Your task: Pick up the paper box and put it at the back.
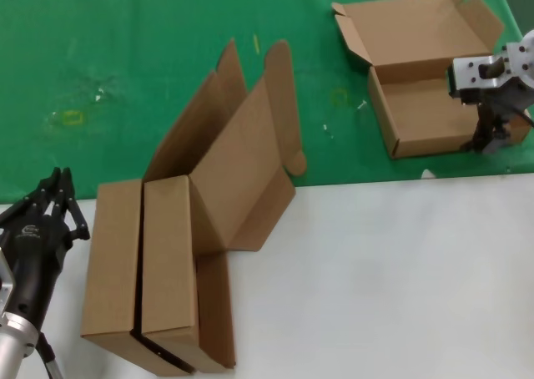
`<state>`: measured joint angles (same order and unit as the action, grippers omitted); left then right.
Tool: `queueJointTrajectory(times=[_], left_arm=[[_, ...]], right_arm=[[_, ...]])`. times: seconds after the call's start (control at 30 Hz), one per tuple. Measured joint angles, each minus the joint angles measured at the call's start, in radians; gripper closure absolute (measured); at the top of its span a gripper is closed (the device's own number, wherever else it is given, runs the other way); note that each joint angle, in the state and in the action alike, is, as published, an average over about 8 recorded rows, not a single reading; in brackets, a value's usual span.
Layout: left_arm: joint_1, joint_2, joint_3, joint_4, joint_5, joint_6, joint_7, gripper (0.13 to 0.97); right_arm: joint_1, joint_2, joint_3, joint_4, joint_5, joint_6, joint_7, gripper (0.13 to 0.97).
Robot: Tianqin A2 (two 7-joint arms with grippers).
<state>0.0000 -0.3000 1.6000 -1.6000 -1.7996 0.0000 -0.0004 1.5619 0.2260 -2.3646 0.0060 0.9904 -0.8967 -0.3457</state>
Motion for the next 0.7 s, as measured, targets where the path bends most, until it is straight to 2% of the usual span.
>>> queueJointTrajectory(times=[0.23, 0.37, 0.53, 0.7], left_arm=[[0.000, 0.000, 0.000, 0.000, 0.000, 0.000, 0.000, 0.901], [0.000, 0.000, 0.000, 0.000, 0.000, 0.000, 0.000, 0.875], [0.000, 0.000, 0.000, 0.000, 0.000, 0.000, 0.000, 0.786], [0.000, 0.000, 0.000, 0.000, 0.000, 0.000, 0.000, 0.706]], right_arm=[[0.000, 0.000, 0.000, 0.000, 0.000, 0.000, 0.000, 0.449], [0.000, 0.000, 0.000, 0.000, 0.000, 0.000, 0.000, 0.382], [0.000, 0.000, 0.000, 0.000, 0.000, 0.000, 0.000, 0.270], [0.000, 0.000, 0.000, 0.000, 0.000, 0.000, 0.000, 0.217]])
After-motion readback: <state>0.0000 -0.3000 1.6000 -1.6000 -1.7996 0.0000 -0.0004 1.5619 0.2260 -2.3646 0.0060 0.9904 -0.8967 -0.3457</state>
